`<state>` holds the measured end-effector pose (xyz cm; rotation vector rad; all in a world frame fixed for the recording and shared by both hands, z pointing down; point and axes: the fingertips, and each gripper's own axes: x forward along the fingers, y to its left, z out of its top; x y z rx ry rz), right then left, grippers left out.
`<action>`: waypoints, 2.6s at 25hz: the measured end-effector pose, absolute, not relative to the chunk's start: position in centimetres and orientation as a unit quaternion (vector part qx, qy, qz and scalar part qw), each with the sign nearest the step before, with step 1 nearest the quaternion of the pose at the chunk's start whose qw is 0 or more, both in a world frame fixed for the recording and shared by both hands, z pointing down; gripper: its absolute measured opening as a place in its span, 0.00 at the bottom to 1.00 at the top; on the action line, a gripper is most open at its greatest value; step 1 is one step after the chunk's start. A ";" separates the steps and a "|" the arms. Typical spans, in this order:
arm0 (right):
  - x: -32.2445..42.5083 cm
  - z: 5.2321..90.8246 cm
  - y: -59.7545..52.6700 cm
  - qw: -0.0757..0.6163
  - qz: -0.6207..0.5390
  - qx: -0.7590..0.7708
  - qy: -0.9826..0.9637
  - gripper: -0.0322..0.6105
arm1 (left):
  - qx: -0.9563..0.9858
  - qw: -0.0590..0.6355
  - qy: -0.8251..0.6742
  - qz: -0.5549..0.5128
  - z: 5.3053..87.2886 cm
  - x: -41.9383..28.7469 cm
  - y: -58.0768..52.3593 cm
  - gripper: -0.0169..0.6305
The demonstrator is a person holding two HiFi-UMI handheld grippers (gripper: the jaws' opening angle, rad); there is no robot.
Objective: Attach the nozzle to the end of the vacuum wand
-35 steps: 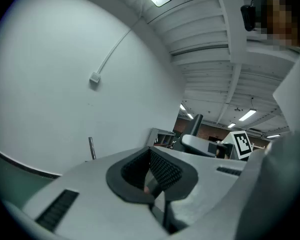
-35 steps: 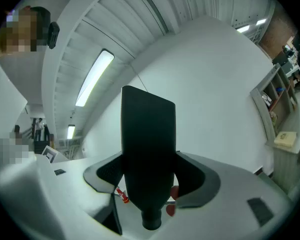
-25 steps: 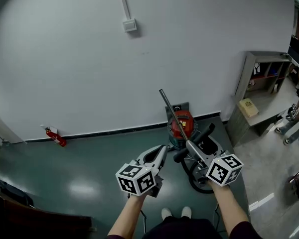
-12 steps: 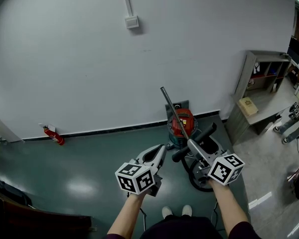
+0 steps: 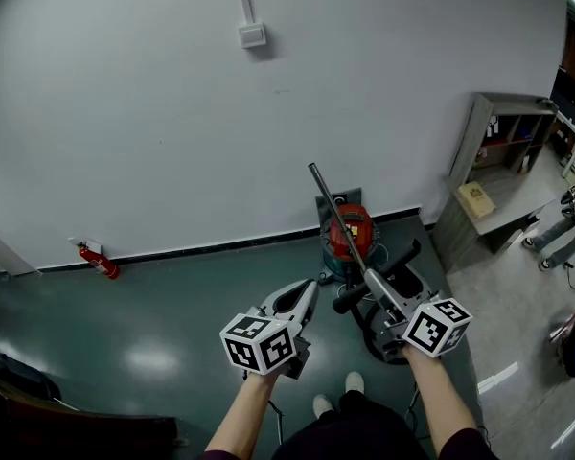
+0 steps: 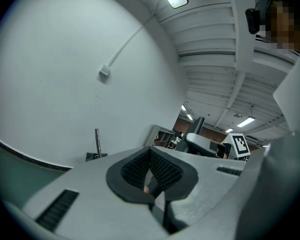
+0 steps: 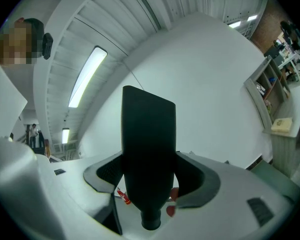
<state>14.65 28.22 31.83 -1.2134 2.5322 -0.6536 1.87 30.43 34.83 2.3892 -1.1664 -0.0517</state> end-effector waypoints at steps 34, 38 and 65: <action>20.3 37.1 10.2 0.131 -0.298 -0.395 0.859 0.53 | 0.848 0.277 -0.452 0.019 38.5 6.6 13.2 0.03; 19.9 37.5 9.0 0.129 -0.303 -0.392 0.859 0.53 | 0.845 0.278 -0.455 0.023 38.9 6.1 12.1 0.03; 15.5 39.6 -5.5 0.132 -0.319 -0.423 0.838 0.53 | 0.849 0.307 -0.429 0.025 41.9 1.0 -3.7 0.03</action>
